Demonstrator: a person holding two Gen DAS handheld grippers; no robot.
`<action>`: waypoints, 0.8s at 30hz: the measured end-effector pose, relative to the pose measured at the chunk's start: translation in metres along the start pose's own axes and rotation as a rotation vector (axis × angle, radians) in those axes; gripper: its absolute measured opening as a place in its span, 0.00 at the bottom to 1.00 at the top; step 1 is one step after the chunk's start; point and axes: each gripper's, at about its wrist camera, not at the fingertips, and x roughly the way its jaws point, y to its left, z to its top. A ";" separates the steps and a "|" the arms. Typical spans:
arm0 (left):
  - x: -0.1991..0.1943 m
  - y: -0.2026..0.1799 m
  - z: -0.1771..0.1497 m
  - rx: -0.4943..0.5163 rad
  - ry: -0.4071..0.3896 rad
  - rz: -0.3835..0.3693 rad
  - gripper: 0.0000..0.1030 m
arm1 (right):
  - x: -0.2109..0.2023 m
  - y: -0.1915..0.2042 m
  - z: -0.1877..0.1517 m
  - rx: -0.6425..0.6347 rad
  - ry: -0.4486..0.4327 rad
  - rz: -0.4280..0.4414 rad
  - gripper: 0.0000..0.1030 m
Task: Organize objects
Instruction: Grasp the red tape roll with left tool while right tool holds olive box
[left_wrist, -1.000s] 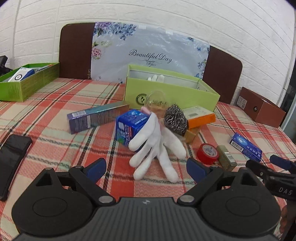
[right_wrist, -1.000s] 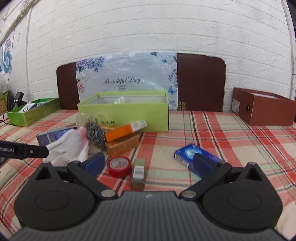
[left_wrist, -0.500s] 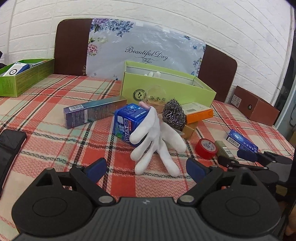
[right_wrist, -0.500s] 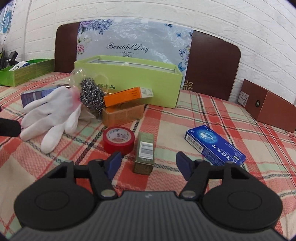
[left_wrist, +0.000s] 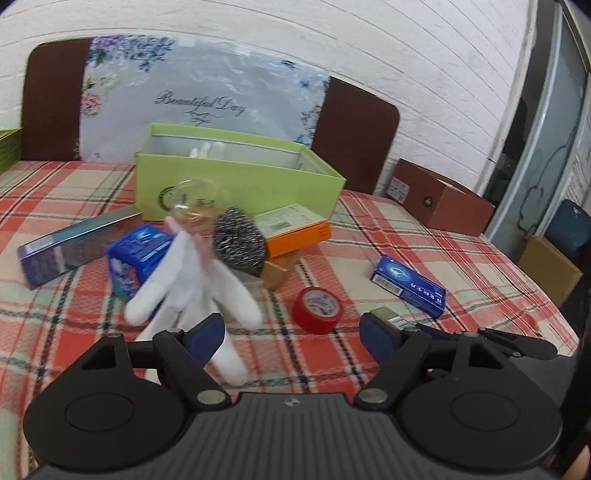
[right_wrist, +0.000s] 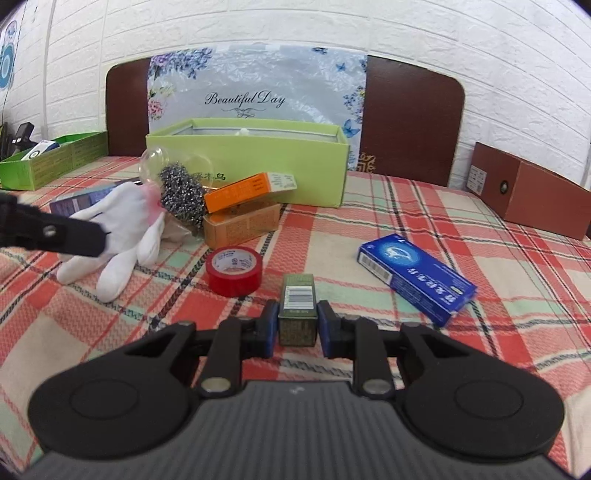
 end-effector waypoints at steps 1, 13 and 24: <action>0.008 -0.006 0.002 0.018 0.002 0.001 0.81 | -0.003 -0.002 -0.001 0.000 -0.001 -0.003 0.21; 0.100 -0.029 0.003 0.150 0.122 0.038 0.48 | -0.017 -0.025 -0.018 0.069 0.026 -0.009 0.22; 0.040 -0.021 -0.024 0.140 0.122 0.095 0.53 | -0.011 -0.028 -0.017 0.090 0.058 0.031 0.28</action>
